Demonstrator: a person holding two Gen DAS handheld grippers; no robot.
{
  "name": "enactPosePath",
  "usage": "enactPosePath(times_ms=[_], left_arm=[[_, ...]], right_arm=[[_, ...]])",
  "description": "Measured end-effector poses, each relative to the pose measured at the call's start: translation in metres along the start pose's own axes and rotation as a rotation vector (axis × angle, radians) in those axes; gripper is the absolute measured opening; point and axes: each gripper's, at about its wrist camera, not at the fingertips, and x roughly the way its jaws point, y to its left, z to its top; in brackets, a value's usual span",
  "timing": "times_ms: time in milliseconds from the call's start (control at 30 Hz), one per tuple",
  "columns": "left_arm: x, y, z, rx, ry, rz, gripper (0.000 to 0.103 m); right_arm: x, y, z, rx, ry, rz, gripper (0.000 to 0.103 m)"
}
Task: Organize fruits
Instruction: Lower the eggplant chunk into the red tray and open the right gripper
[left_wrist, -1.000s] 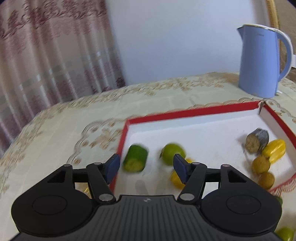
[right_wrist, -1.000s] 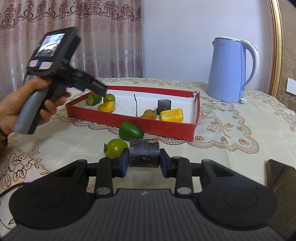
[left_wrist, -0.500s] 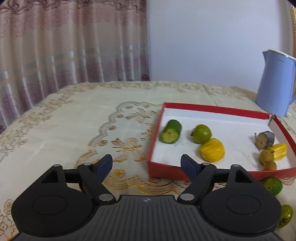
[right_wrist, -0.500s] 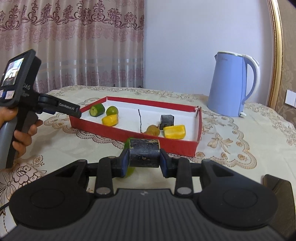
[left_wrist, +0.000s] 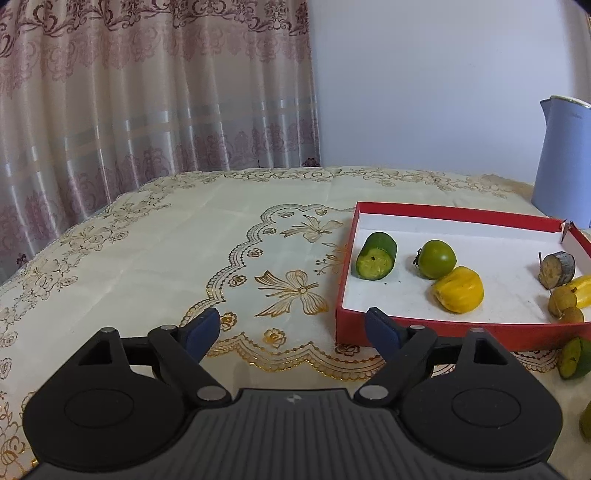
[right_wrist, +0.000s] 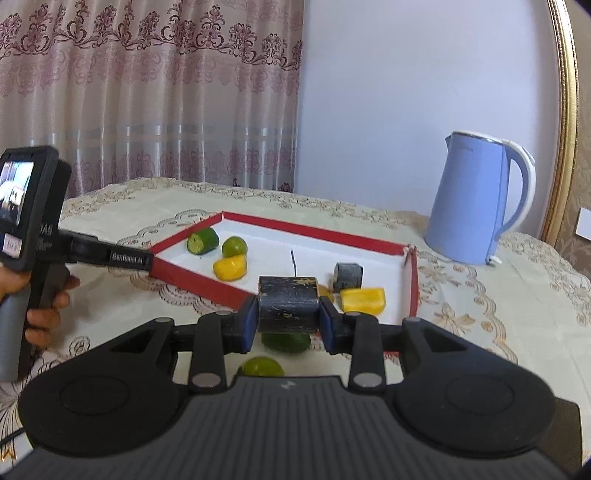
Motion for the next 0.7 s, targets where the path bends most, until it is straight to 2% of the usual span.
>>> enactPosePath(times_ms=[200,700], left_arm=[[0.010,0.010,0.000,-0.057,0.068,-0.049,0.090],[0.011,0.012,-0.002,-0.066,0.085,-0.069,0.090]], right_arm=[[0.018,0.003,0.010,-0.002,0.010,0.008,0.032],[0.083,-0.010,0.057,-0.008,0.067,0.026,0.032]])
